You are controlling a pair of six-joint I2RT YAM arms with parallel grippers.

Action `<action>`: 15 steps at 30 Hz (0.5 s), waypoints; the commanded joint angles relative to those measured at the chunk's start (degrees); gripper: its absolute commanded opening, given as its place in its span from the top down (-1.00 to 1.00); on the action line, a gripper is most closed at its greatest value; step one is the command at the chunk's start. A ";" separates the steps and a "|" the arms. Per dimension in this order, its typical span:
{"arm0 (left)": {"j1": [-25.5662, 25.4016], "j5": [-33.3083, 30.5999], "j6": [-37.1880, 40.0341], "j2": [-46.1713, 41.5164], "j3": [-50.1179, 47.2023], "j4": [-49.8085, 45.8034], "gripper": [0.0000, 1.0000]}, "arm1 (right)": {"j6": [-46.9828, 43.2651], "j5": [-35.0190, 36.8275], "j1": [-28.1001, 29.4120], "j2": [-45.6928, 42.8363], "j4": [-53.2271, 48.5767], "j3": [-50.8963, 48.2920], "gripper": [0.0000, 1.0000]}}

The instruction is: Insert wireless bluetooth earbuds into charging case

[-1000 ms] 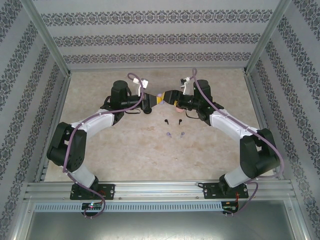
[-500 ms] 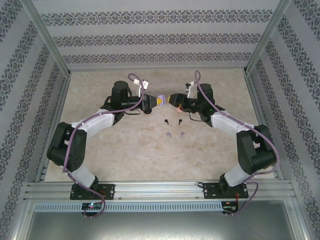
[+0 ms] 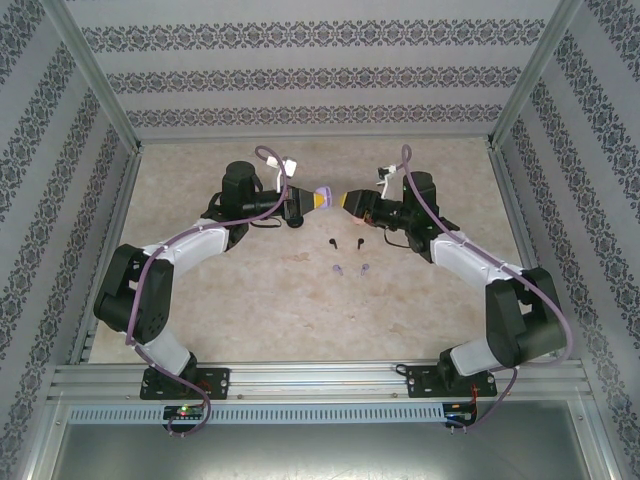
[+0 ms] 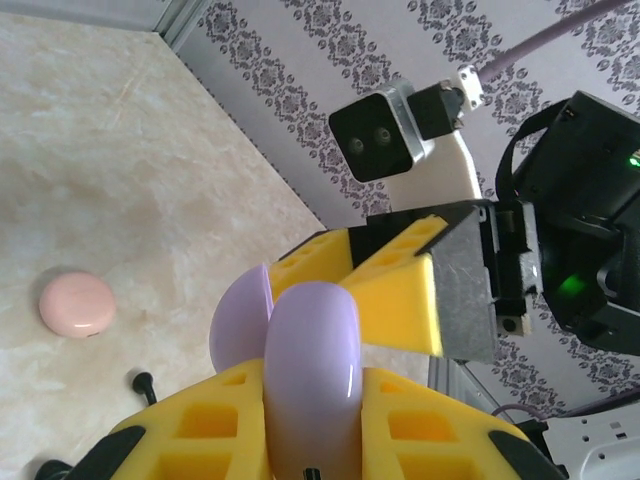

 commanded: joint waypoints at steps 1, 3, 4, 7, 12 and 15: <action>-0.39 0.50 -2.19 -0.82 -0.69 5.49 1.00 | 0.94 -1.16 2.14 -0.27 2.44 1.57 0.13; -0.36 0.39 -2.57 -0.86 -0.70 5.83 1.00 | 0.94 -1.05 2.99 0.39 2.39 2.74 0.17; -0.36 0.45 -2.72 -0.86 -0.71 5.93 1.00 | 0.93 -1.00 3.23 0.73 2.39 3.12 0.18; -0.37 0.42 -3.02 -0.85 -0.58 6.20 1.00 | 1.02 -0.47 3.65 1.95 2.44 4.08 0.24; -0.50 0.45 -3.00 -1.32 -0.87 6.03 1.00 | 1.28 0.45 3.61 3.09 3.02 4.72 0.32; -0.46 0.63 -3.00 -1.51 -1.15 6.20 1.00 | 1.37 0.88 3.34 3.66 3.01 5.06 0.34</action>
